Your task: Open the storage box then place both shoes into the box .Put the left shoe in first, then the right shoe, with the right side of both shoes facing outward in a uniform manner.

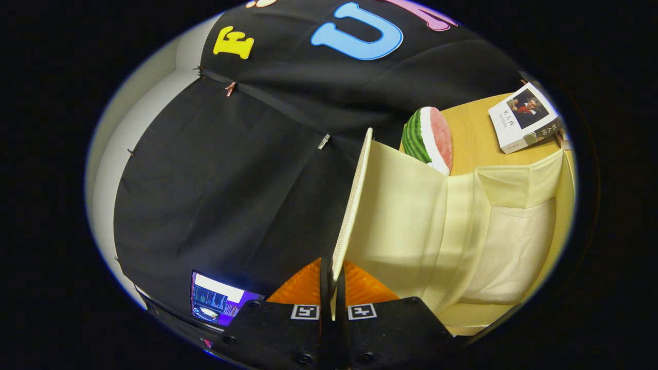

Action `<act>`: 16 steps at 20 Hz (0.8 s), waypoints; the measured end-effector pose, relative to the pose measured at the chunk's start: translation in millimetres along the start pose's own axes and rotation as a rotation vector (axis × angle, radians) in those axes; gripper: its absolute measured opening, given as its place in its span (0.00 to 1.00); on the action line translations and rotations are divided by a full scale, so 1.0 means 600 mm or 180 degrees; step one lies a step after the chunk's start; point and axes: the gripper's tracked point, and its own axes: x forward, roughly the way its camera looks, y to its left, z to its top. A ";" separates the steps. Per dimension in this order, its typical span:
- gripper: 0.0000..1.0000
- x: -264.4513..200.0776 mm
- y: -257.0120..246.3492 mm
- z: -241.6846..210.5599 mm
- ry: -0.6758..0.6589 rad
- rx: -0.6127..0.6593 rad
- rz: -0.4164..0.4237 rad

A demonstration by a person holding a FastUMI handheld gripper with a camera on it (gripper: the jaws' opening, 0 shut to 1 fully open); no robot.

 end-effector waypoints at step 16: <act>0.98 -0.112 -0.065 0.068 -0.0547 -0.0717 -0.0502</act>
